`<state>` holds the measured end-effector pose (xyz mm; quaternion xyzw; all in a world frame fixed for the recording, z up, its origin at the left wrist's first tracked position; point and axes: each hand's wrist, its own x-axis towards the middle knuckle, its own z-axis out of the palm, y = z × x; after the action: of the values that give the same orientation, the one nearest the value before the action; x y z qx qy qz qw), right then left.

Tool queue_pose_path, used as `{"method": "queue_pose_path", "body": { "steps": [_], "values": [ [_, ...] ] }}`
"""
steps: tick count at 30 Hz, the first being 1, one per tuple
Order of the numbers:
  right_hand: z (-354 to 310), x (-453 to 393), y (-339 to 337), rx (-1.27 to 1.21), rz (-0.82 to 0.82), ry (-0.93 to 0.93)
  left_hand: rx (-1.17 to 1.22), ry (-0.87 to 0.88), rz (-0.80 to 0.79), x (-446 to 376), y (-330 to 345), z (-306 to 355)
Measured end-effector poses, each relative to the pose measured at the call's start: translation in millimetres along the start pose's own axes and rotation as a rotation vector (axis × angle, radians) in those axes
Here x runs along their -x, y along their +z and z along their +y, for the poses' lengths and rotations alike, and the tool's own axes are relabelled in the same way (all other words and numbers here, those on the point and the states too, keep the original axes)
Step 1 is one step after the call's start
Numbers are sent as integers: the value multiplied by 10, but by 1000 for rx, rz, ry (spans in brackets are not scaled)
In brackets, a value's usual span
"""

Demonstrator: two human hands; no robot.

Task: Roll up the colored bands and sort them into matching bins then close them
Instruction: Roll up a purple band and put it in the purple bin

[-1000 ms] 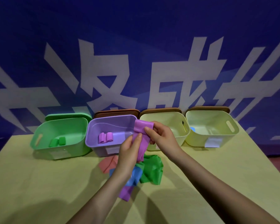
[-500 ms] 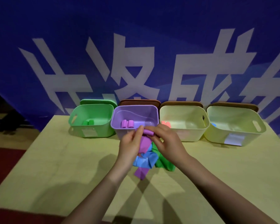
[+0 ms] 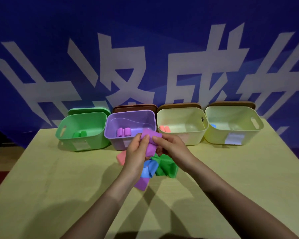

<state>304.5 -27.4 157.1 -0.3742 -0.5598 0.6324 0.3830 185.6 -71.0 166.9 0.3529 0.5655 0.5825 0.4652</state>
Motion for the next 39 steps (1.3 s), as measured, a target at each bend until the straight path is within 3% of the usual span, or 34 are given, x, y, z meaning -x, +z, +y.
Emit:
{"method": "queue_pose_path", "body": {
  "steps": [4, 7, 14, 17, 25, 31, 34, 37, 39],
  "values": [
    [26, -154, -45, 80, 102, -85, -201, 33, -22, -164, -11, -19],
    [55, -299, -105, 251, 129, -213, -91, -51, -57, -294, -12, 39],
    [96, -566, -293, 239, 175, -218, 118, -260, -83, -618, 160, 87],
    [165, -601, -467, 494, 207, -282, 112, -395, -129, -726, 207, -4],
    [172, -712, -655, 810, 136, -357, 6, -414, -236, -965, 214, -189],
    [162, -780, -694, 1026, -15, -404, 226, -574, -247, -1060, 225, -176],
    [106, -783, -707, 1090, -131, -439, 318, -566, -188, -1037, 221, -177],
    [97, -736, -697, 897, -156, -354, 360, -503, -145, -1020, 160, -141],
    [72, -671, -619, 598, -19, -233, 329, -429, -137, -959, 141, -110]
  ]
}}
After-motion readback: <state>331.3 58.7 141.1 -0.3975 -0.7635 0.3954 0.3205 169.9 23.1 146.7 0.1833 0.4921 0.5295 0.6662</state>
